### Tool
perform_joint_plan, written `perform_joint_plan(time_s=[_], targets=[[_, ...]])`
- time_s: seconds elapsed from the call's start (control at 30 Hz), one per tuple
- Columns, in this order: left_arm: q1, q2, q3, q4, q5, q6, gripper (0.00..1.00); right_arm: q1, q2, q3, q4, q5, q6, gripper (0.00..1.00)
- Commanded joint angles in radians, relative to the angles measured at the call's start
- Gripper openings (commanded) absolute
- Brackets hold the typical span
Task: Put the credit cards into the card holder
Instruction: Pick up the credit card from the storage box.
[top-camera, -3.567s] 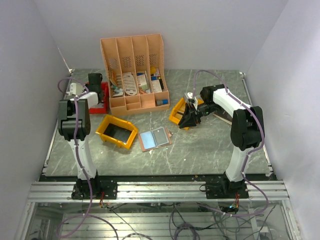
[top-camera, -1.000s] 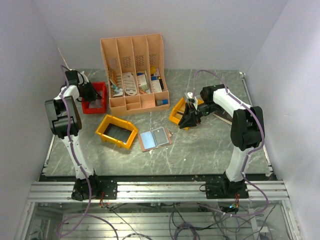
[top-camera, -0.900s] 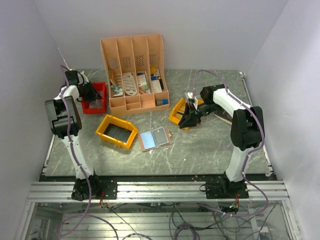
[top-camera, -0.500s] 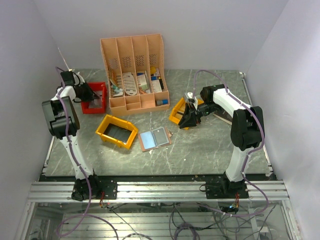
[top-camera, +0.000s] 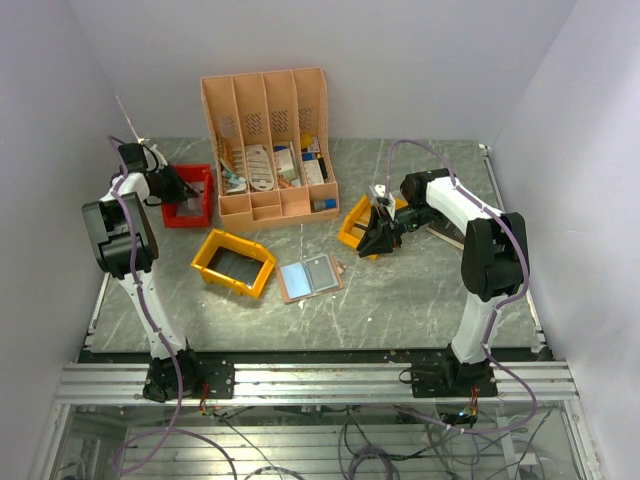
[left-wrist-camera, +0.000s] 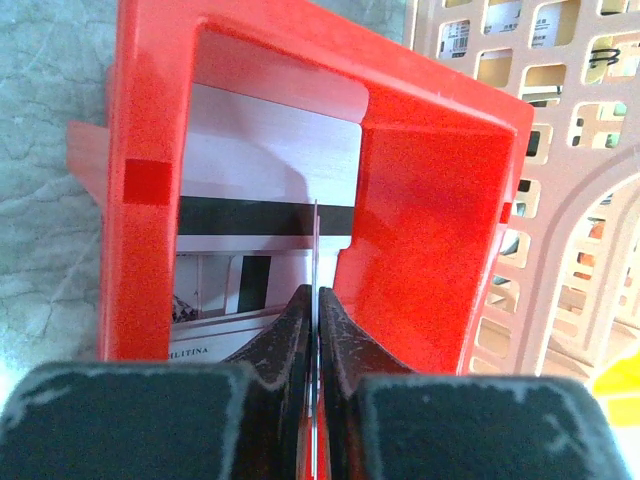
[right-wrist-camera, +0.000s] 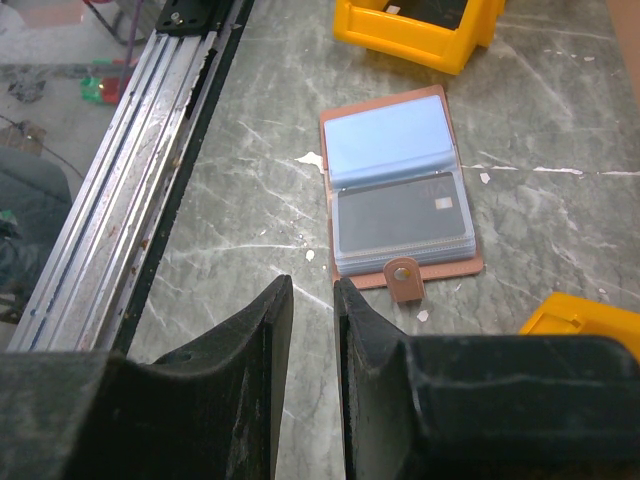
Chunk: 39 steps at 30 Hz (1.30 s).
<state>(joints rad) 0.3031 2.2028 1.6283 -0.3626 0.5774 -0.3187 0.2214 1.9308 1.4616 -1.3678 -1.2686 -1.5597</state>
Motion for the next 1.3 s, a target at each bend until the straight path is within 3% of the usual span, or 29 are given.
perform_joint_plan(time_s=[0.0, 0.43, 0.53, 0.63, 0.8, 1.27], targets=[[0.014, -0.029, -0.004, 0.011, 0.027, -0.015, 0.17, -0.008, -0.027, -0.007, -0.010, -0.018, -0.005, 0.24], [0.016, -0.031, -0.008, 0.026, 0.047, -0.030, 0.19, -0.008, -0.027, -0.007, -0.010, -0.017, -0.005, 0.24], [0.020, -0.037, -0.008, 0.037, 0.062, -0.043, 0.17, -0.008, -0.029, -0.007, -0.011, -0.017, -0.005, 0.24], [0.020, -0.036, -0.004, 0.041, 0.061, -0.053, 0.08, -0.008, -0.029, -0.008, -0.010, -0.017, -0.005, 0.24], [0.013, -0.046, -0.019, 0.050, 0.026, -0.061, 0.07, -0.008, -0.029, -0.007, -0.010, -0.015, -0.005, 0.24], [-0.073, 0.031, 0.132, -0.158, -0.091, -0.008, 0.09, -0.008, -0.026, -0.007, -0.010, -0.015, -0.005, 0.24]])
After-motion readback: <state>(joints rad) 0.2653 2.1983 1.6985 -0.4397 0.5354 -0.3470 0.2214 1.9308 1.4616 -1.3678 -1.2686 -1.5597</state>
